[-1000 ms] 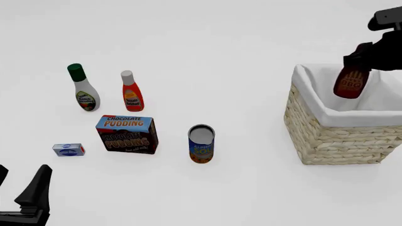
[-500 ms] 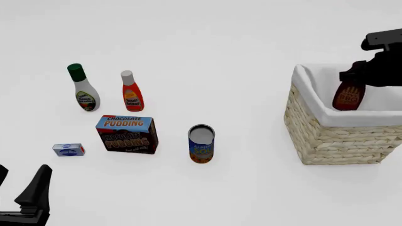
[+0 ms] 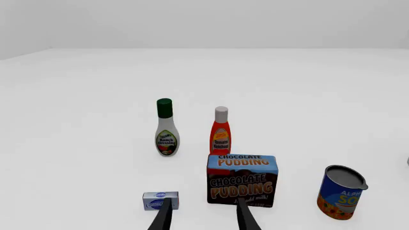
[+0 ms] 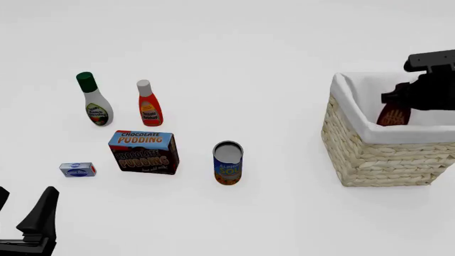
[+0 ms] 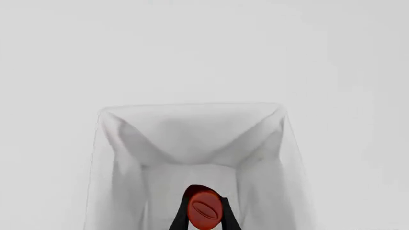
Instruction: Pick the bbq sauce and place it in the basket.
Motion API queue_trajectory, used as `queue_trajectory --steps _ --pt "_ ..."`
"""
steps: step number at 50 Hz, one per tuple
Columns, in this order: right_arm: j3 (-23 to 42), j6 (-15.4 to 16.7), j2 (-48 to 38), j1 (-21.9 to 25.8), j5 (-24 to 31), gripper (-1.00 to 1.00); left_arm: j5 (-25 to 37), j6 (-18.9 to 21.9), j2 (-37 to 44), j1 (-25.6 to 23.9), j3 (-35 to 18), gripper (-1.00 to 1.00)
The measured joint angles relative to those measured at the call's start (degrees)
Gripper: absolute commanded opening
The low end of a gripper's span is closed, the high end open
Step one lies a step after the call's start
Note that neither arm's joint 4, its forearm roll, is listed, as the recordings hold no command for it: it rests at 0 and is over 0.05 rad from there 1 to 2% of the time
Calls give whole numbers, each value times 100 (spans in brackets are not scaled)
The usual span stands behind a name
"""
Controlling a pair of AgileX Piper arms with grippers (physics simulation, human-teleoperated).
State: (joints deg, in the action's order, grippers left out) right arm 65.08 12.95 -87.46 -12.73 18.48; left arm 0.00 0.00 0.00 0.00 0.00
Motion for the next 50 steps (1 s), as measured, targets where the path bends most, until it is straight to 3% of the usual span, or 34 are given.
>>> queue_trajectory --steps 31,32,50 --pt "-102 31 -353 -90 -304 -100 0 0 0 0 0 100" --pt "-103 32 -357 -88 -307 100 0 0 0 0 0 100" --pt "-92 -36 -337 -56 -325 100 0 0 0 0 0 100"
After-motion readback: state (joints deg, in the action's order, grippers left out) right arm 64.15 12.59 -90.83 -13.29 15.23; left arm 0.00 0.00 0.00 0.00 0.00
